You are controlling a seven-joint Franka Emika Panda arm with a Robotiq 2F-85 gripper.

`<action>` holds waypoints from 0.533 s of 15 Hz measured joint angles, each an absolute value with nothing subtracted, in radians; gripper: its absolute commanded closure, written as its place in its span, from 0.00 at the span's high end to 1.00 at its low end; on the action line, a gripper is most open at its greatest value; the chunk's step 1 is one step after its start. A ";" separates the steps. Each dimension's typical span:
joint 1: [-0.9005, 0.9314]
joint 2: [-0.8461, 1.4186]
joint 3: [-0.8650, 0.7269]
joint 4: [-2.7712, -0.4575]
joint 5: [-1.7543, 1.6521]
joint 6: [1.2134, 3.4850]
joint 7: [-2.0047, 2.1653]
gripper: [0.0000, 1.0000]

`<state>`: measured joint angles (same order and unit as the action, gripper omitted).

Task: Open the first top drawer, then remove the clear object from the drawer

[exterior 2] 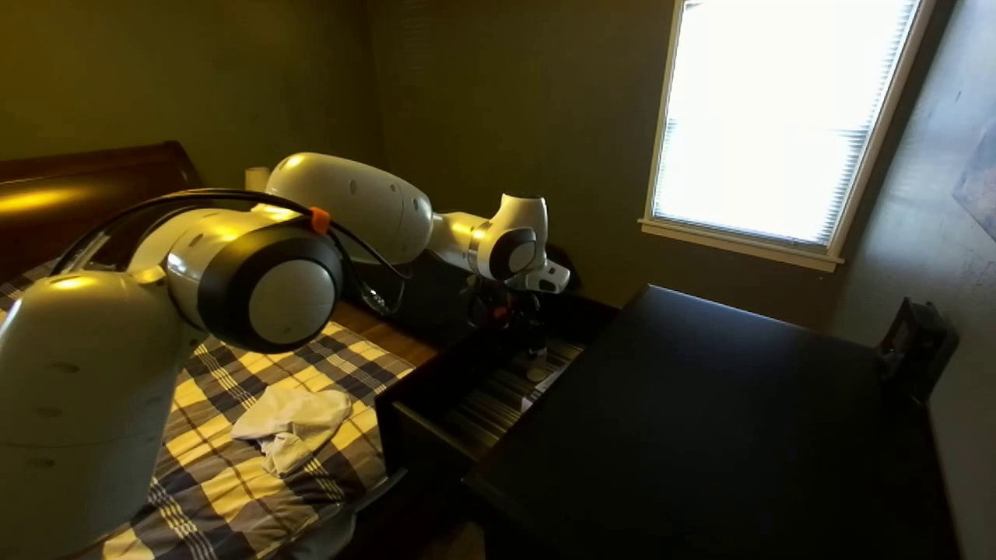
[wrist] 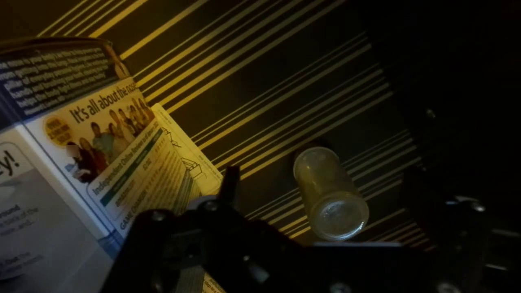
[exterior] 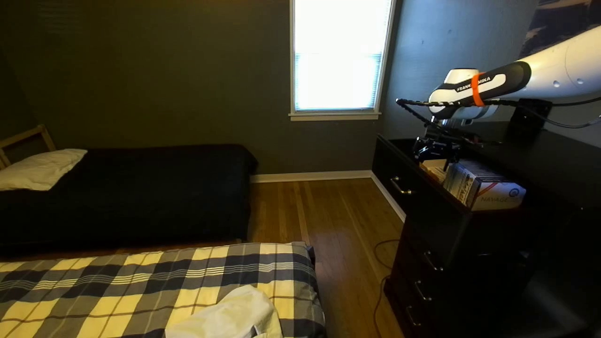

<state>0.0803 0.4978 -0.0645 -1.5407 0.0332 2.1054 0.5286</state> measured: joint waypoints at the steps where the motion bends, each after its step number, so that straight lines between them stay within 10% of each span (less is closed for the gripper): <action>1: 0.075 0.512 -0.064 -1.524 0.044 2.094 0.523 1.00; 8: 0.054 0.627 -0.062 -1.386 0.091 2.037 0.518 0.96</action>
